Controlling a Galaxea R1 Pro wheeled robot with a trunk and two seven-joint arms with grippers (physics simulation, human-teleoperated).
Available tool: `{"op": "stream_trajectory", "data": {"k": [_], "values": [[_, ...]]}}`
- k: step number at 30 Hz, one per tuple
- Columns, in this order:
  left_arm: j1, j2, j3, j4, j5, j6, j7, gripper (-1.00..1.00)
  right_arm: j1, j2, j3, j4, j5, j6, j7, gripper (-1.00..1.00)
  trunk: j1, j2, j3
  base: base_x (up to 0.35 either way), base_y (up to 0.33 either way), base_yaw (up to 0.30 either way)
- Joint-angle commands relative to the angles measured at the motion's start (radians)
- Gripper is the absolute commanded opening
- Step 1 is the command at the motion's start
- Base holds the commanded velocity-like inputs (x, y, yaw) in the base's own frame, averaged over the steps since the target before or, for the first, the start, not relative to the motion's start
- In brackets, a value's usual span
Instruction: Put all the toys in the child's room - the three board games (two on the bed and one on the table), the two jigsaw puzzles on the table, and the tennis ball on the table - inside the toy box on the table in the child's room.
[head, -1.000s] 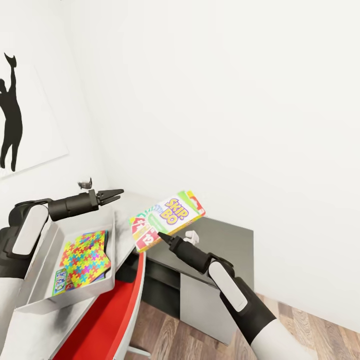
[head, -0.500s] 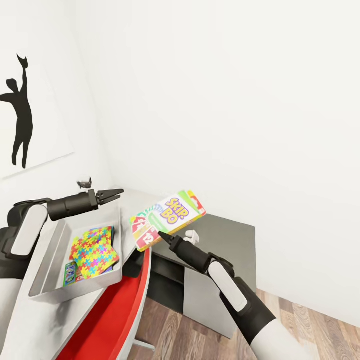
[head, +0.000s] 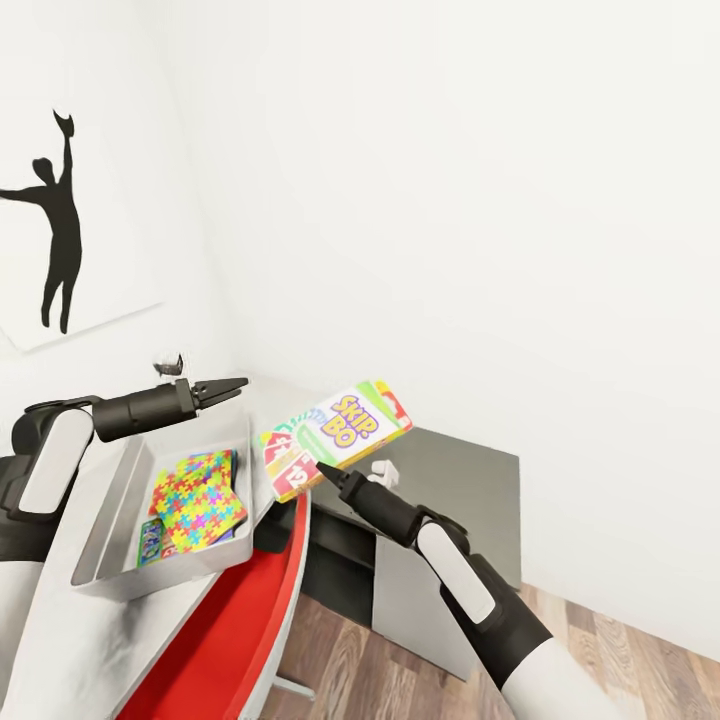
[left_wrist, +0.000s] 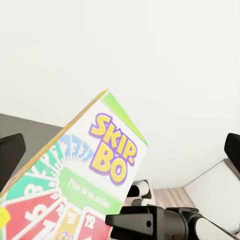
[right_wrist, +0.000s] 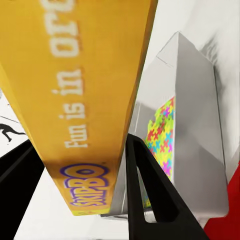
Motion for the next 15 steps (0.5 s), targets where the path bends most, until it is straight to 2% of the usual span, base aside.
{"op": "stream_trajectory", "data": {"k": [1,15], "values": [[-0.001,0.0,0.001,0.0,-0.004,0.004,-0.005,1.0,-0.001,0.0,-0.001,-0.001,-0.006,0.005,0.001,-1.0,0.001,-0.002,-0.002,0.0,0.0,0.247],[-0.001,0.003,0.001,-0.009,-0.006,0.004,-0.004,1.0,-0.001,-0.001,0.001,-0.007,-0.005,0.013,0.001,-1.0,0.001,-0.002,-0.002,0.0,0.0,0.283]]}}
